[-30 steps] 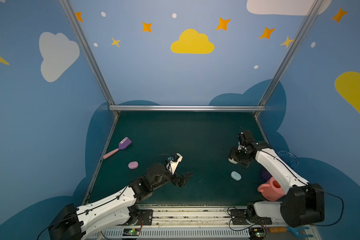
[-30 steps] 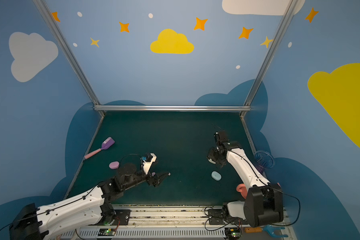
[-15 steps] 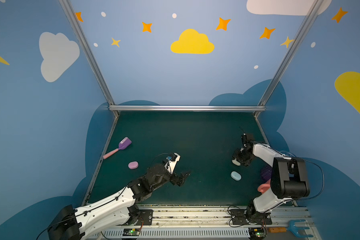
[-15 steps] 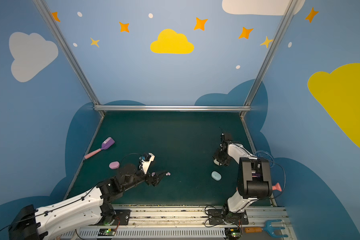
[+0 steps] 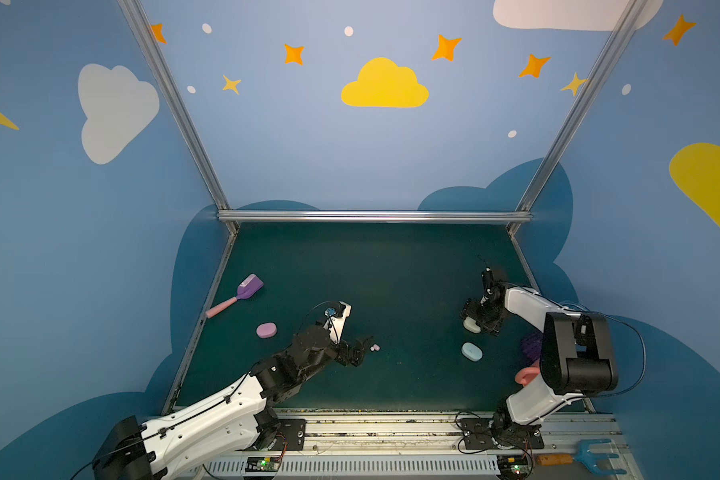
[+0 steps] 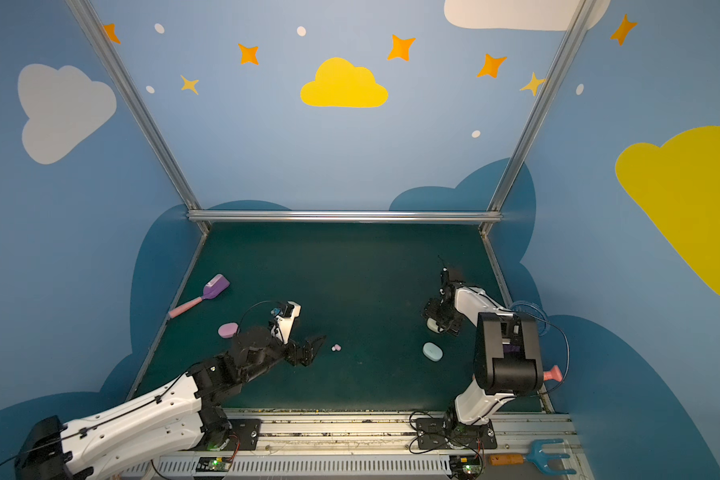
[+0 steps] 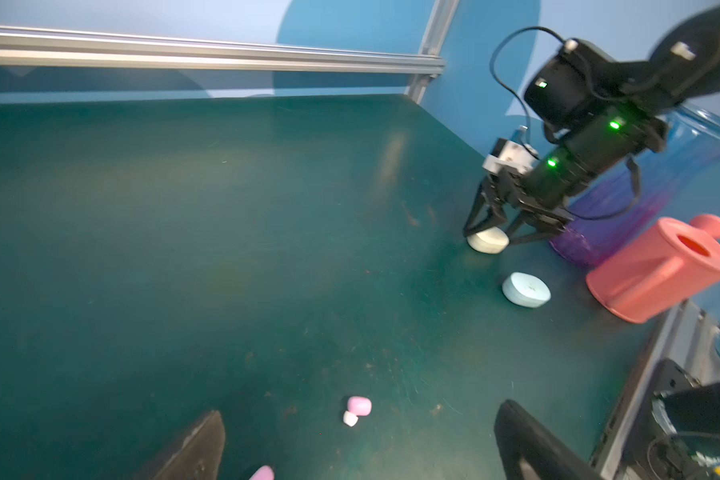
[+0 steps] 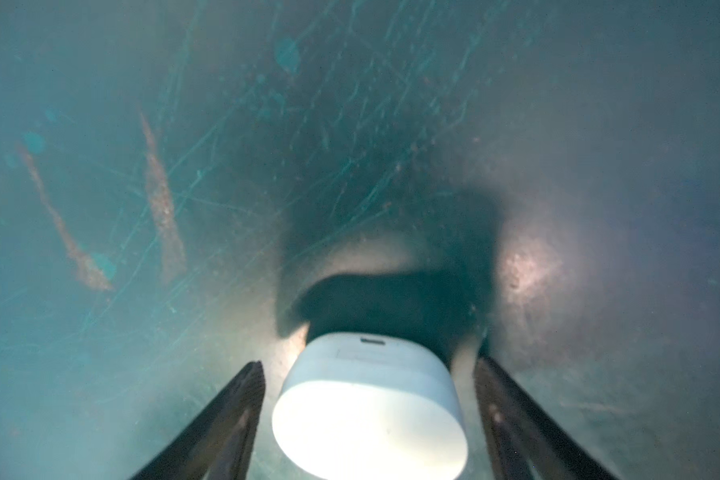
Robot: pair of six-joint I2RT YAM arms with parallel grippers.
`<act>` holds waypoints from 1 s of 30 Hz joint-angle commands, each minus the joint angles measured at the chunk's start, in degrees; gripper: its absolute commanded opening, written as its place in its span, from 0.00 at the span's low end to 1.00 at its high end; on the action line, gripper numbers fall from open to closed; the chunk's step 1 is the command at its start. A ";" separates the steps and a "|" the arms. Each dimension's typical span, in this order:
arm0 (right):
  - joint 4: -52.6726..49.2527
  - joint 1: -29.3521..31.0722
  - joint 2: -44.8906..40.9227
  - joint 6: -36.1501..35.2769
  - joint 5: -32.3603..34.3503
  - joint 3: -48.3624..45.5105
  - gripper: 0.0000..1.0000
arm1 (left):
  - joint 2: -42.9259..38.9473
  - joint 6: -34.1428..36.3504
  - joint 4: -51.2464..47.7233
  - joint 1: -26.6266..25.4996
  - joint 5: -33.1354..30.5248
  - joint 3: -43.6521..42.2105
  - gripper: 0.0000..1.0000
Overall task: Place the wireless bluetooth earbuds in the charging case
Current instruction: 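Set the case down with the right gripper while the left arm swings away, then move the left gripper over the pink case and lower it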
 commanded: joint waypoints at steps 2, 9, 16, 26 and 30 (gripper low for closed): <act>-4.33 -0.01 -4.64 -0.68 0.72 1.93 0.81 | -1.93 -6.05 -9.19 2.68 -5.45 3.75 1.00; -10.96 0.01 -13.54 -1.48 -0.25 3.63 0.82 | -1.44 -13.09 -25.25 11.05 -7.32 11.00 1.00; -15.33 1.27 -23.03 -2.36 -8.14 3.56 0.82 | -0.34 -15.01 -35.71 18.30 -7.80 18.13 1.00; -19.55 9.50 -34.14 -0.21 -14.63 2.34 0.82 | 6.39 -11.11 -42.83 29.60 -3.40 25.34 1.00; -20.49 12.39 -36.72 0.67 -15.85 1.63 0.83 | 12.07 -8.25 -45.44 35.34 -1.03 28.26 1.00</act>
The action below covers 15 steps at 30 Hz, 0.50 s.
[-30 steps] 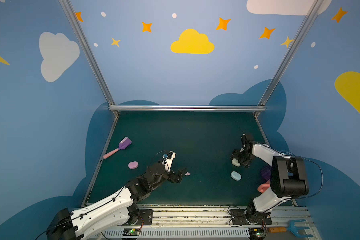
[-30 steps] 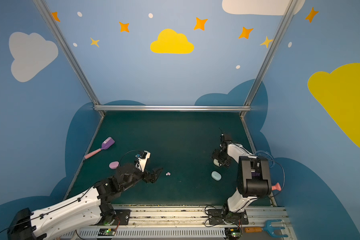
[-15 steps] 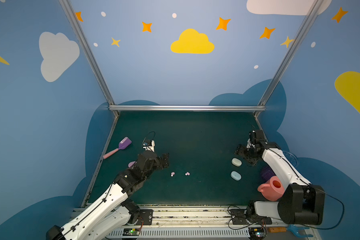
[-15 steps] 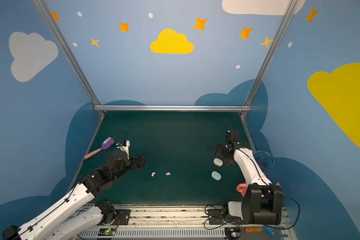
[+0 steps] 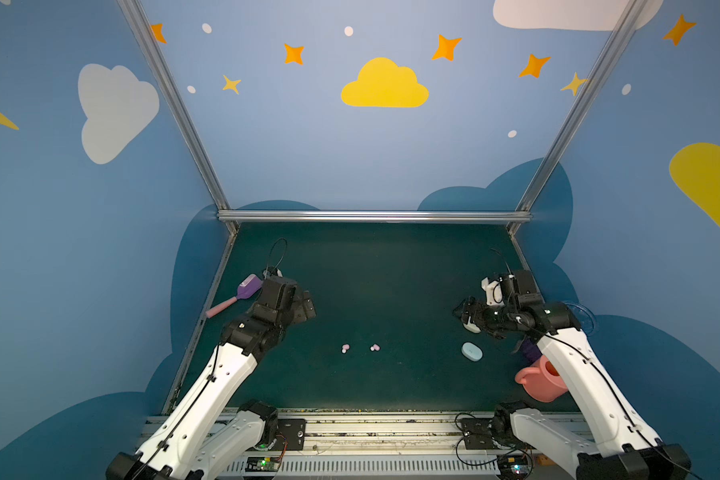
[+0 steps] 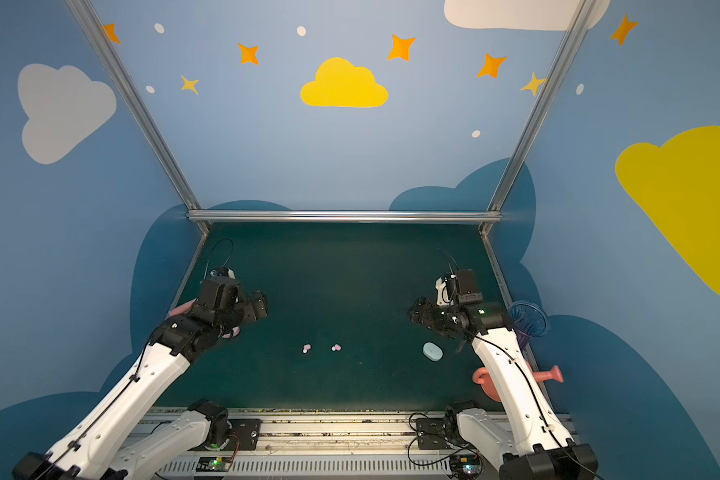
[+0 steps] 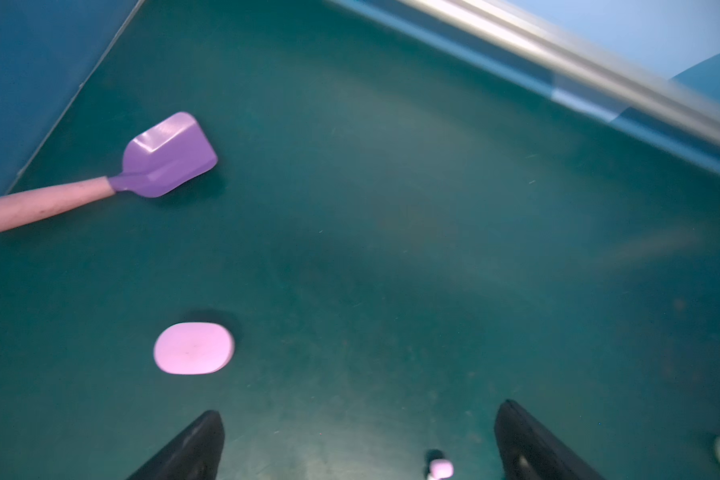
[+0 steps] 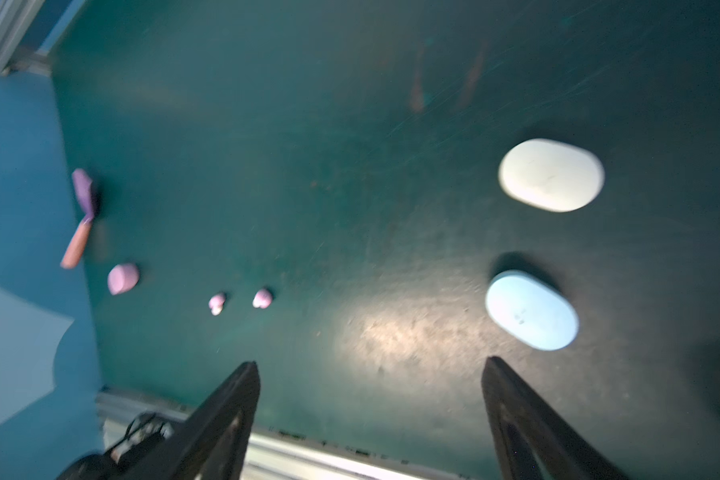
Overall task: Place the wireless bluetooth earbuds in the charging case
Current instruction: 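Move the left gripper over the pink case and lower it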
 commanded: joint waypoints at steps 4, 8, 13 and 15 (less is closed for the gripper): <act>-2.64 2.58 -2.99 1.48 -3.72 -1.63 0.82 | 7.50 3.48 -5.66 11.27 10.88 4.24 1.00; -2.58 3.41 -3.16 1.18 -5.04 -1.63 0.82 | 11.56 3.89 -7.44 17.92 15.02 6.43 1.00; -1.53 3.86 -2.46 0.30 -7.34 -1.63 0.82 | 14.43 4.70 -5.93 25.45 17.71 6.57 1.00; -0.66 3.93 -2.09 0.21 -8.43 -1.71 0.82 | 16.01 6.24 -5.17 27.09 16.93 6.95 0.99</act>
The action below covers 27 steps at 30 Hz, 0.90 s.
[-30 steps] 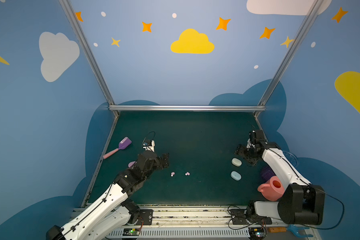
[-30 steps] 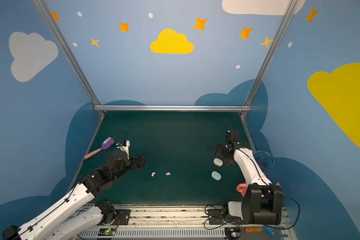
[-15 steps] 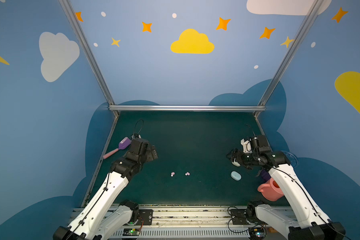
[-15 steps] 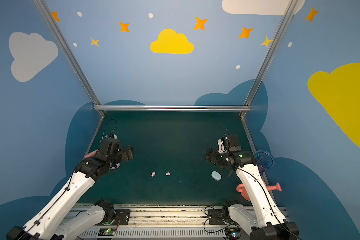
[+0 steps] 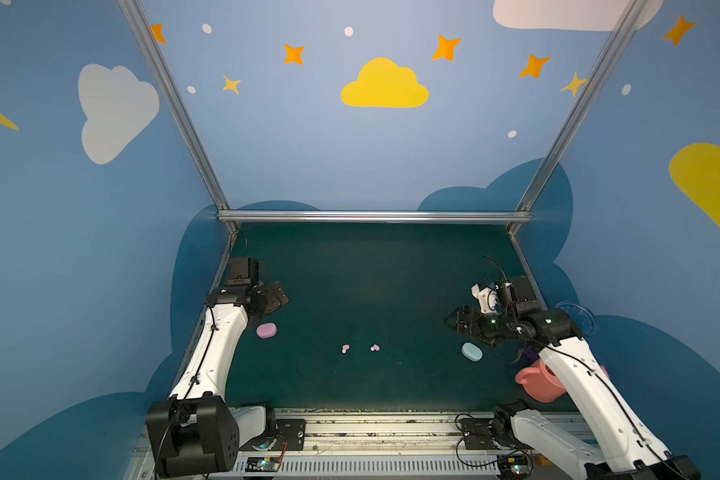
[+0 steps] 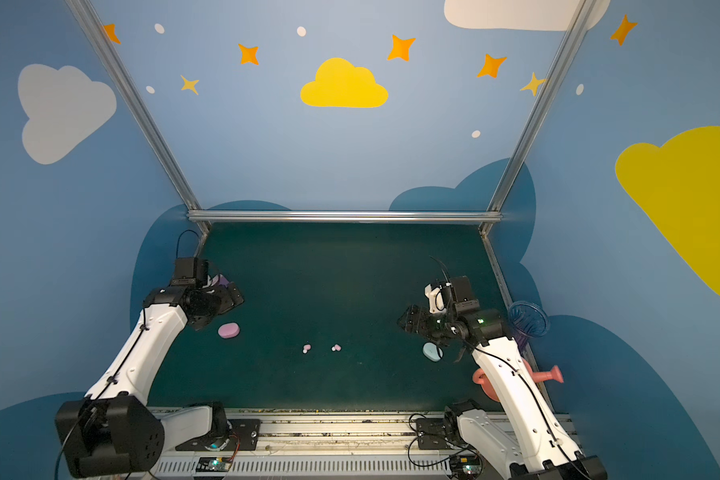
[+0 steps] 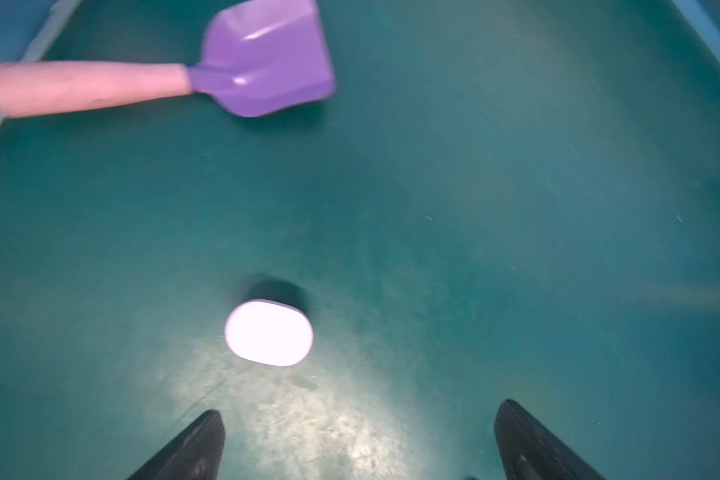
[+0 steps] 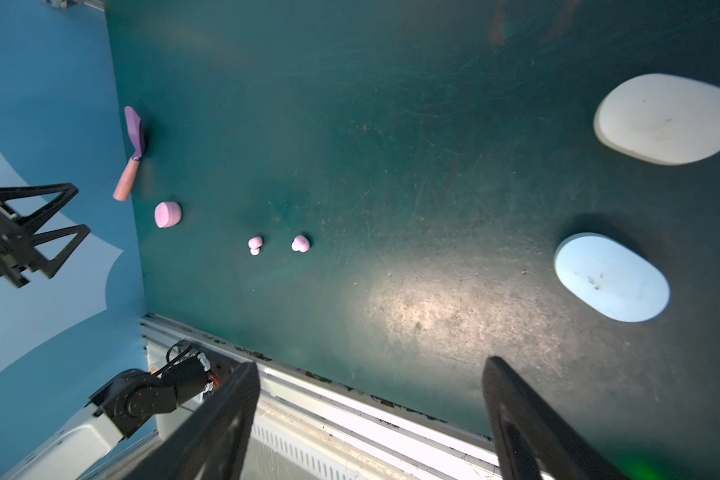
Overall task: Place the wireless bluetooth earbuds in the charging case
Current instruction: 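Move the left gripper over the pink case and lower it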
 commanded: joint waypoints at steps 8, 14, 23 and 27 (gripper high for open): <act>1.52 0.50 0.89 -1.50 -4.86 -0.78 0.82 | 12.50 5.17 -2.28 6.34 2.02 4.02 0.91; 1.33 0.36 -0.64 -1.41 -5.55 -1.20 0.82 | 22.19 9.21 -8.48 6.87 -3.08 10.27 0.85; 1.28 0.12 -1.66 -1.98 -7.31 -0.83 0.82 | 29.50 8.06 -10.70 6.87 -5.72 13.48 0.82; 1.46 -0.12 -2.37 -2.32 -7.35 -1.12 0.82 | 29.83 5.67 -9.62 7.04 -6.58 12.35 0.79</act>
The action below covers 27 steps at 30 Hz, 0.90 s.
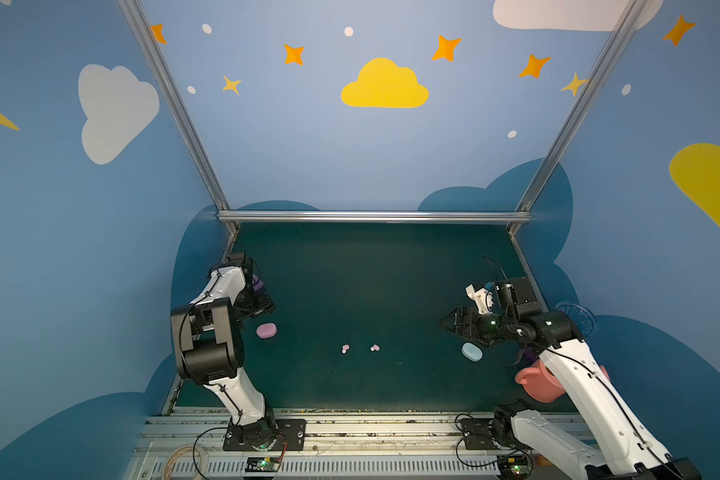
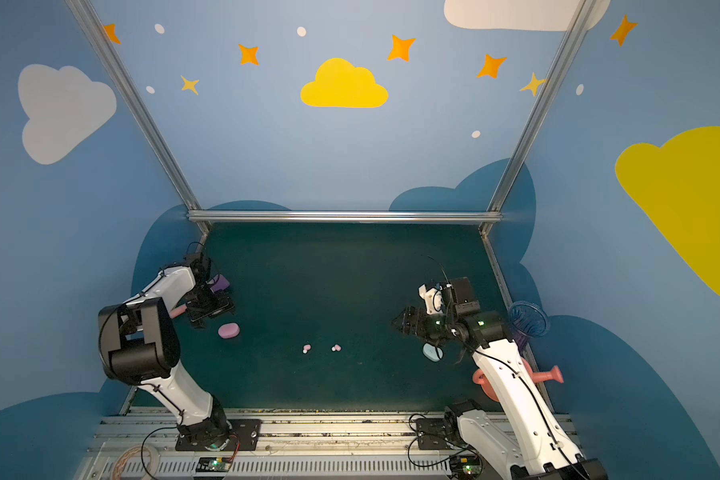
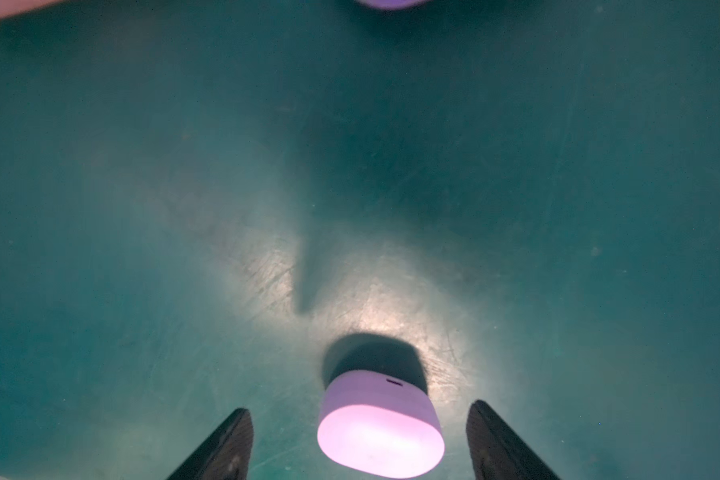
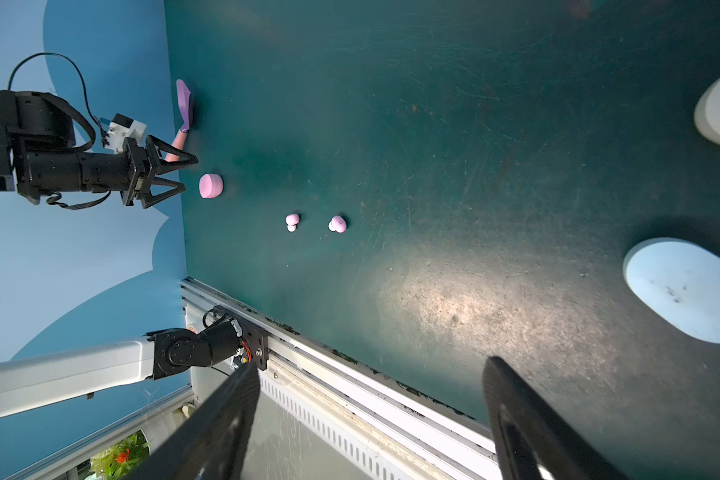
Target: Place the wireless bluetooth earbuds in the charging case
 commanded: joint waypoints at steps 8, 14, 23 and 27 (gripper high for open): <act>-0.55 -1.28 -2.51 -1.69 -1.98 -0.68 0.83 | 2.55 -6.12 2.60 0.86 -1.42 -2.30 0.78; -0.86 -1.96 -3.06 -2.03 -2.68 -0.78 0.83 | 3.52 -7.79 2.12 1.28 -2.82 -2.25 0.76; -0.86 -2.82 -3.06 -2.60 -3.74 -0.17 0.83 | 3.02 -8.57 1.18 1.64 -2.29 -4.18 0.71; -1.06 -3.17 -3.32 -2.60 -4.23 0.06 0.83 | 1.79 -8.77 1.05 1.64 -1.37 -5.64 0.67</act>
